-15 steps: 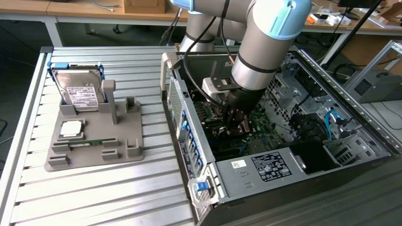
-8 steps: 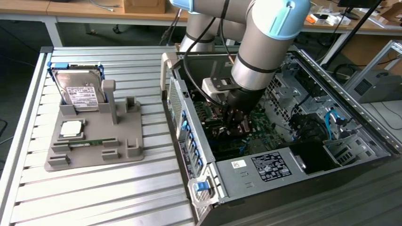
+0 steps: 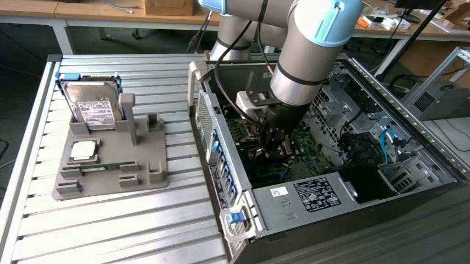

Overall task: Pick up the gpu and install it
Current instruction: 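Insert the gpu into the slot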

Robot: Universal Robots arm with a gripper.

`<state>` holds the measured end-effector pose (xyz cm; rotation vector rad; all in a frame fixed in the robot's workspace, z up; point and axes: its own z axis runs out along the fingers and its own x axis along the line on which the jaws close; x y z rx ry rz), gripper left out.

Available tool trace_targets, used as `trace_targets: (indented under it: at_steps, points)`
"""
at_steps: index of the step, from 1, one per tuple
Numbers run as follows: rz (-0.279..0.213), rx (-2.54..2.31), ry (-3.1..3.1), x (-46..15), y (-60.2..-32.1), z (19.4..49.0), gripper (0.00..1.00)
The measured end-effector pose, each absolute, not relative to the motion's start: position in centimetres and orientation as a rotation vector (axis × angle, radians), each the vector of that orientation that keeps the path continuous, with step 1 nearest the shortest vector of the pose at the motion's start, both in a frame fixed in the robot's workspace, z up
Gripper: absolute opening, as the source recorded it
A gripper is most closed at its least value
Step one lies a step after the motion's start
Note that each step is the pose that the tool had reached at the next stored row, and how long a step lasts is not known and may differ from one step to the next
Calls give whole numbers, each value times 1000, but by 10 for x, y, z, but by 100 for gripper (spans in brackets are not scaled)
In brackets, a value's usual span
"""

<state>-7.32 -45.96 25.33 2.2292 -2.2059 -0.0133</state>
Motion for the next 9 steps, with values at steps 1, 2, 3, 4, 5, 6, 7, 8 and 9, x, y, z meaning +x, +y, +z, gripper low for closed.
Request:
trace_targets:
  at_steps: [1,2,3,4,5,6,7,8,9]
  points:
    - [-14,2230,-2206,-73,-460,254,27]
    - [-14,2230,-2207,-73,-459,255,27]
    - [-14,2230,-2207,-73,-459,257,27]
    - [-13,2229,-2206,-73,-459,258,27]
    - [-13,2229,-2206,-73,-459,259,27]
    - [-13,2229,-2206,-73,-459,259,27]
    - [-13,2229,-2206,-73,-459,259,27]
    - [-13,2229,-2206,-73,-459,259,27]
    - [-13,2229,-2206,-73,-459,259,27]
